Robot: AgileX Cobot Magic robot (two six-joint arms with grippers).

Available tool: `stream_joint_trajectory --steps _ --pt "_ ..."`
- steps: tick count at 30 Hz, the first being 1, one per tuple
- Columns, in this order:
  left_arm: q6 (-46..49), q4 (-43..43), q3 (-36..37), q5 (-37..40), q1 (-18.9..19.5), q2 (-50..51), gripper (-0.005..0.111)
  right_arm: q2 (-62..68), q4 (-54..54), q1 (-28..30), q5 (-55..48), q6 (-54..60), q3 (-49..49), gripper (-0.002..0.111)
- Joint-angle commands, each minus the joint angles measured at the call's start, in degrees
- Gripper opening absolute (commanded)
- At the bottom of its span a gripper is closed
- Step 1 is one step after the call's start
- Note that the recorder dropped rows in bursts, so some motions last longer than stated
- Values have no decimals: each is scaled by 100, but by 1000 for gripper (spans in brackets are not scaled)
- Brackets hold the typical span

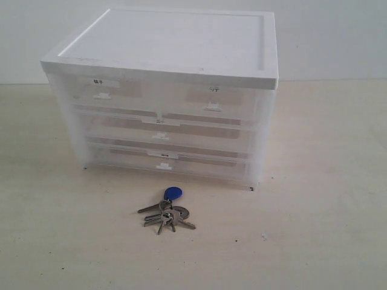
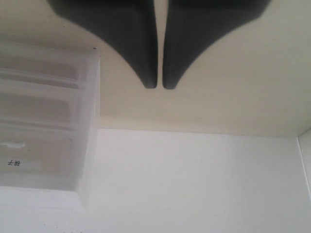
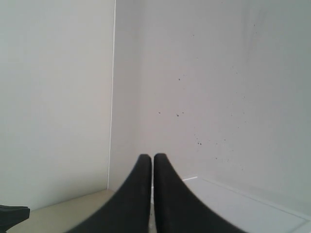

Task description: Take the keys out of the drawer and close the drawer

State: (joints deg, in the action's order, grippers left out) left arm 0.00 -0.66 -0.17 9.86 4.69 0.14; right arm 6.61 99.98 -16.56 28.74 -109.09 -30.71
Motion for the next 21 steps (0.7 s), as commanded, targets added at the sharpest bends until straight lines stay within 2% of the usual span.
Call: stream_joint_trajectory --steps 1,14,17,19,21 --pt "33 29 17 6 30 -14 5 -17 -3 5 5 -17 25 0" --pt "33 29 17 6 30 -14 5 -17 -3 -6 -50 27 25 0" --pt "33 29 17 6 30 -14 5 -17 -54 -6 -649 -203 25 0" --pt "33 29 17 6 30 -14 5 -17 -832 4 -1103 -998 25 0" --pt "33 29 17 6 30 -14 5 -17 -2127 4 -1387 -1100 45 0"
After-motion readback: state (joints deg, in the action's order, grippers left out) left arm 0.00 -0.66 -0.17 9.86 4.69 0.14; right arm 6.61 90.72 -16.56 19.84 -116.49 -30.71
